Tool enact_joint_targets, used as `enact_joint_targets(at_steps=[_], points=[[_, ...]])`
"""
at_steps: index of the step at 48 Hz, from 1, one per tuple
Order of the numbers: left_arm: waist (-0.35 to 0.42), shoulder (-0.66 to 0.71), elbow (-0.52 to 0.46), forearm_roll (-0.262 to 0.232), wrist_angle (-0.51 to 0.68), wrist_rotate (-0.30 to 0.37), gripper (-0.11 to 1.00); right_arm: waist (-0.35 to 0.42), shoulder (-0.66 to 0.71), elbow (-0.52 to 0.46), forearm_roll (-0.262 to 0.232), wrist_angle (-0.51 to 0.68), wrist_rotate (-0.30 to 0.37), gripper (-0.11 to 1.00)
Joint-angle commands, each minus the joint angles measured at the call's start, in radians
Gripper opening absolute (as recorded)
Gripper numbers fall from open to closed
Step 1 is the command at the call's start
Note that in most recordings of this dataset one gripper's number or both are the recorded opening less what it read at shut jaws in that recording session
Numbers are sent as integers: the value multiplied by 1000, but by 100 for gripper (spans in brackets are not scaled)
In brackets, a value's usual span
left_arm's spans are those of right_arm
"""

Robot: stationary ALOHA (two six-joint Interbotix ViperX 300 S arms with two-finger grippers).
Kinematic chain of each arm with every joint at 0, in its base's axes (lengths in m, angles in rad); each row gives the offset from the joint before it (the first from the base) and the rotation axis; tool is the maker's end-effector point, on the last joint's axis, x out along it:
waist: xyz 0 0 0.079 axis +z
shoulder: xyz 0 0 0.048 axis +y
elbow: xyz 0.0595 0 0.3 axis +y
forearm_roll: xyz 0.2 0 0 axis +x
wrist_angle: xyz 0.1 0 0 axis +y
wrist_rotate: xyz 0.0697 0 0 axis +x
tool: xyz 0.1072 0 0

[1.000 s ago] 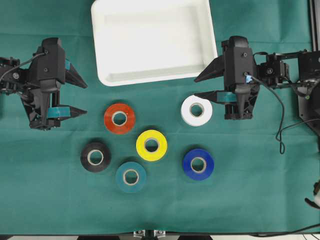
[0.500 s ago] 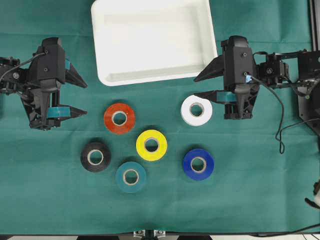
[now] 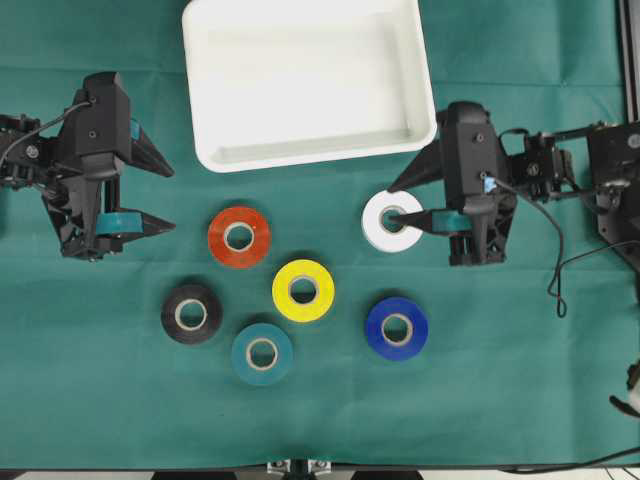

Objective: Put the tape alternately from left to right into the white case.
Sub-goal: 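Move the right gripper down past the white roll toward the blue roll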

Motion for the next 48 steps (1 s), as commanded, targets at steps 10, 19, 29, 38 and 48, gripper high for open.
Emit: enact_joint_targets(at_steps=[10,19,29,38,48], points=[[-3,-5,-17,-2,-5,-2,44,95,18,-8,0,-5,83,54],[-3,-5,-15,-2,-5,-2,44,137,40,-8,0,-6,121,54],[-3,-5,-15,0,-5,-2,44,141,43,-9,0,-8,121,54],[-3,-5,-15,0,-5,-3,44,172,55,-14,0,-9,129,56],[-3,-5,-18,0,-5,-3,44,209,97,-26,0,-2,192,67]])
